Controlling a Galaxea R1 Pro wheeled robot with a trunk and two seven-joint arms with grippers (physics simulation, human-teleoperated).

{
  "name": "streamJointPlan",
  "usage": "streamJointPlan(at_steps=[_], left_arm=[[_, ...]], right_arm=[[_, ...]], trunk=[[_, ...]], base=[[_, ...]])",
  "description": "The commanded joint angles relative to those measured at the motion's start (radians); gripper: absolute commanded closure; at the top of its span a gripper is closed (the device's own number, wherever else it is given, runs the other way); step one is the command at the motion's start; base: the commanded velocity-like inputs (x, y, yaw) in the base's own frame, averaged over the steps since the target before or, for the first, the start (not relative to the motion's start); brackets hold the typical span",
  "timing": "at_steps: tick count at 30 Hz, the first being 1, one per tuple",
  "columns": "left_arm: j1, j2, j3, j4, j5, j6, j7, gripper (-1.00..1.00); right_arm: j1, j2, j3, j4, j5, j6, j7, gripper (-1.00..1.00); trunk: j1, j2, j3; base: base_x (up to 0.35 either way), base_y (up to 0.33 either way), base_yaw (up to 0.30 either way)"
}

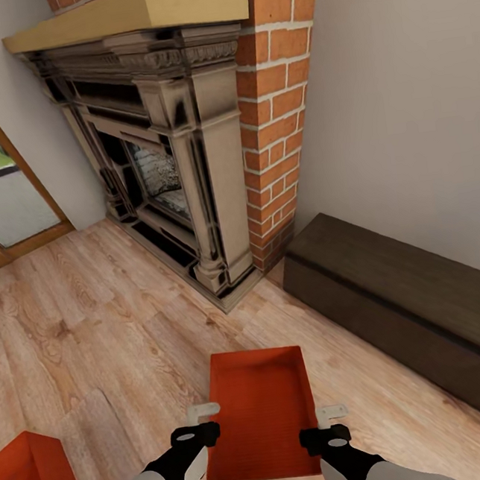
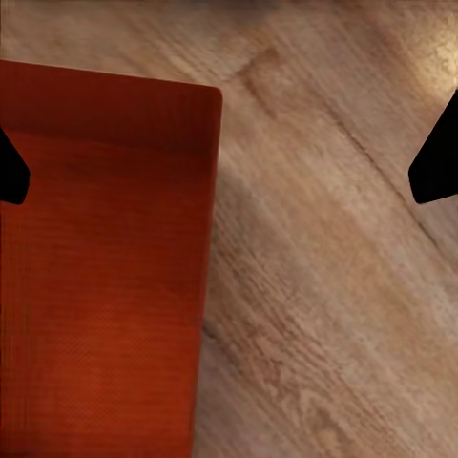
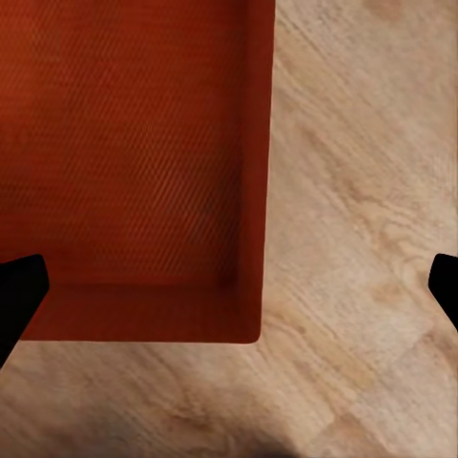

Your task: Move the two storage containers from the living room to the garage. In the garage, place one container on the floor and stack the other container on top of it (either order is fine).

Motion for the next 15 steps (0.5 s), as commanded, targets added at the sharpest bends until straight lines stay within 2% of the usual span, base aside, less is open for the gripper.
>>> streamJointPlan(at_steps=[1,15], left_arm=[[0.0,0.0,-0.009,0.0,0.009,0.002,0.005,-1.0],[0.0,0.0,-0.012,0.001,0.006,-0.001,0.004,-1.0]], right_arm=[[-0.001,0.0,0.008,0.001,-0.003,-0.002,-0.004,-1.0],[-0.001,0.0,0.008,0.001,-0.004,0.0,-0.004,-1.0]], trunk=[[0.004,-0.008,-0.004],[0.058,-0.106,-0.048]], base=[[0.0,0.0,0.0],[0.0,0.0,0.0]])
